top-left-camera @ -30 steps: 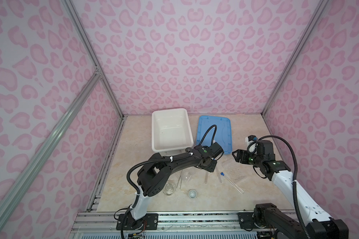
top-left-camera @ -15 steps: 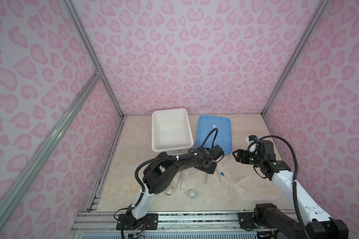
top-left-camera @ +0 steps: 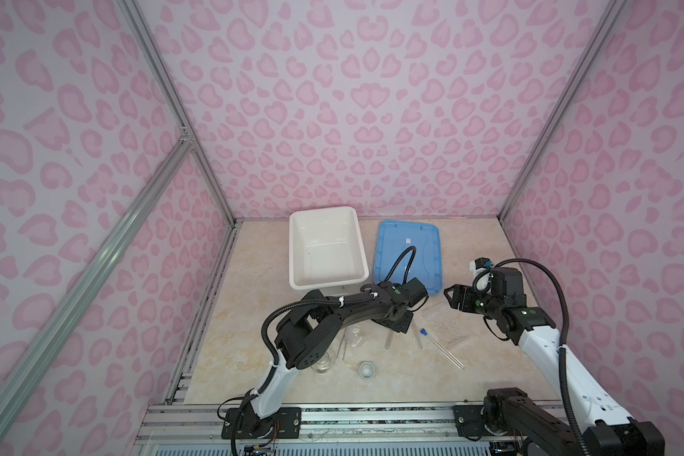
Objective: Organize the chemistry lab equipment
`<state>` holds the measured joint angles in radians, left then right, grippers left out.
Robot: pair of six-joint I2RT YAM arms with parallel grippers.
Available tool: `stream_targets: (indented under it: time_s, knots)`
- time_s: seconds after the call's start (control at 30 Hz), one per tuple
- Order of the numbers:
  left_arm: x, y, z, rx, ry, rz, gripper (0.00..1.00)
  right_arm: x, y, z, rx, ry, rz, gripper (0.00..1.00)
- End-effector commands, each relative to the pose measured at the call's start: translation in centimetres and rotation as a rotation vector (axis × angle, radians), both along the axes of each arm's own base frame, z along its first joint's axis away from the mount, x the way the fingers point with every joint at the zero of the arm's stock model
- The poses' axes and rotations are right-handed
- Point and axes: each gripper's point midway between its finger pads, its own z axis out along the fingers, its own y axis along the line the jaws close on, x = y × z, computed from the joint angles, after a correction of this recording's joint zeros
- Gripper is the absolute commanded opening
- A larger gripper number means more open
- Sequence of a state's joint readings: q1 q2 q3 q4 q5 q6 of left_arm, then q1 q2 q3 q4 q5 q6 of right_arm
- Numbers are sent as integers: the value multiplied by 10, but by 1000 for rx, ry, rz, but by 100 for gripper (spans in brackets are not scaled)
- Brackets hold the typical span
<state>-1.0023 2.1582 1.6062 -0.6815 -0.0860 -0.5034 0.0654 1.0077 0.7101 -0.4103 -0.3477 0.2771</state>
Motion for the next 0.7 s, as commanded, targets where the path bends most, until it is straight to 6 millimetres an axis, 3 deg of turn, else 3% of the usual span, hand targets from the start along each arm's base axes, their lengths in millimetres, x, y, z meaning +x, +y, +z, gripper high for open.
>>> stream_targets:
  time_s: [0.0,0.2,0.37,0.67]
  knots:
    - [1,-1,3,-14,-4,17,19,2,2,2,8,-16,3,79]
    - [11,-15,33,-132,-60,24,19,3,7,6,40,-20,15,79]
    - [21,-14,64,-189,-112,51,18,7,14,13,99,-33,33,79]
    - [22,-28,133,-451,-288,-46,18,17,55,50,355,-91,176,82]
